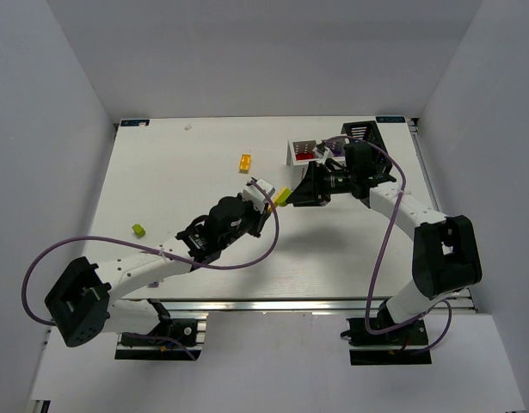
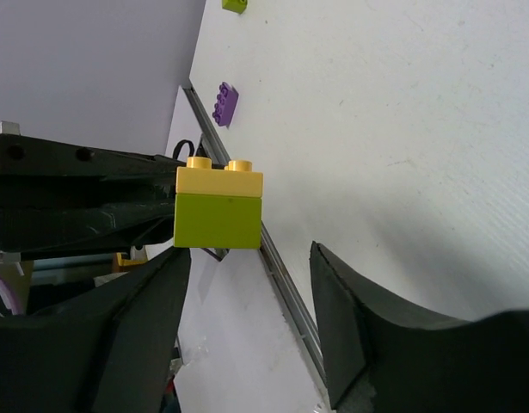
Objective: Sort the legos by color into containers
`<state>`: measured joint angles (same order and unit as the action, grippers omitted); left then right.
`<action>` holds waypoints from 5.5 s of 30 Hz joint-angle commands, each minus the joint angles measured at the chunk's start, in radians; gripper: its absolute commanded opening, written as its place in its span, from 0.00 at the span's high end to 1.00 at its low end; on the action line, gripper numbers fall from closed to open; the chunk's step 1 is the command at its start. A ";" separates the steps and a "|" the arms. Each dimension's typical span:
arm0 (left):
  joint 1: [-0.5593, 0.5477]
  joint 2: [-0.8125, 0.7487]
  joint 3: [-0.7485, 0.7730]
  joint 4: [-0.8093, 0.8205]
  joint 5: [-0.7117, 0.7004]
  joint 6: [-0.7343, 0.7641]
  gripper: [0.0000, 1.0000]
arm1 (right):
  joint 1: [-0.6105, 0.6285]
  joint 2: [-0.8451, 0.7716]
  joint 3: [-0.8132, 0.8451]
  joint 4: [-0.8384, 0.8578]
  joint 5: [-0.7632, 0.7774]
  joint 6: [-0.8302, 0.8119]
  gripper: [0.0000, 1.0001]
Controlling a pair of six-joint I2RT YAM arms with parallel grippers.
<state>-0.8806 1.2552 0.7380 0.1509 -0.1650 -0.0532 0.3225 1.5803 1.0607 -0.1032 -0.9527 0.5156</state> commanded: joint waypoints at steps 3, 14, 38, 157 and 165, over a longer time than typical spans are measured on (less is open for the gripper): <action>-0.008 -0.011 0.037 0.026 0.027 -0.013 1.00 | 0.006 -0.002 0.053 0.025 -0.055 -0.006 0.40; -0.008 -0.007 0.043 0.022 0.033 -0.014 1.00 | 0.010 0.006 0.061 0.077 -0.110 0.026 0.41; -0.008 0.013 0.043 0.010 0.047 0.007 1.00 | 0.007 0.055 0.068 0.091 -0.124 0.067 0.44; 0.014 -0.119 0.086 -0.175 0.555 0.171 1.00 | -0.077 -0.117 0.349 -1.208 -0.409 -2.076 0.21; 0.014 -0.155 0.060 -0.159 0.414 0.173 1.00 | 0.010 -0.167 0.262 -0.960 -0.318 -1.777 0.27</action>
<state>-0.8696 1.1492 0.8070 -0.0277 0.3248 0.1078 0.3103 1.4586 1.3521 -1.1843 -1.3048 -1.4094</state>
